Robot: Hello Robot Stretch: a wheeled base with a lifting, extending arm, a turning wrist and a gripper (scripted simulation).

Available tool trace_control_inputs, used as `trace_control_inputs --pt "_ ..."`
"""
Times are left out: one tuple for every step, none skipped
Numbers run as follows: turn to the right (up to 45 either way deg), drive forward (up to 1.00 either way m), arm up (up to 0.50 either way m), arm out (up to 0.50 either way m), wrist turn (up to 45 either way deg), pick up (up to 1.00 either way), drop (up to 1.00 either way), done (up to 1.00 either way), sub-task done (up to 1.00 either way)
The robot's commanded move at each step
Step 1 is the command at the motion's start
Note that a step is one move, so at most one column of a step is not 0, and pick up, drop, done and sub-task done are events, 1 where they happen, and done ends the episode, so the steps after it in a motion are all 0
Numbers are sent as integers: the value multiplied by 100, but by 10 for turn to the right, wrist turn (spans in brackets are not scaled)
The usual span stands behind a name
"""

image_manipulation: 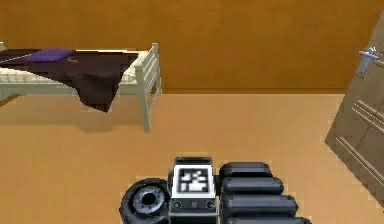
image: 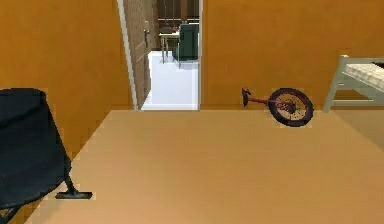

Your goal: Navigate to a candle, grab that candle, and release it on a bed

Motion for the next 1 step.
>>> trace_control_inputs --pt "-60 0 0 0 0 0 0 0 0"
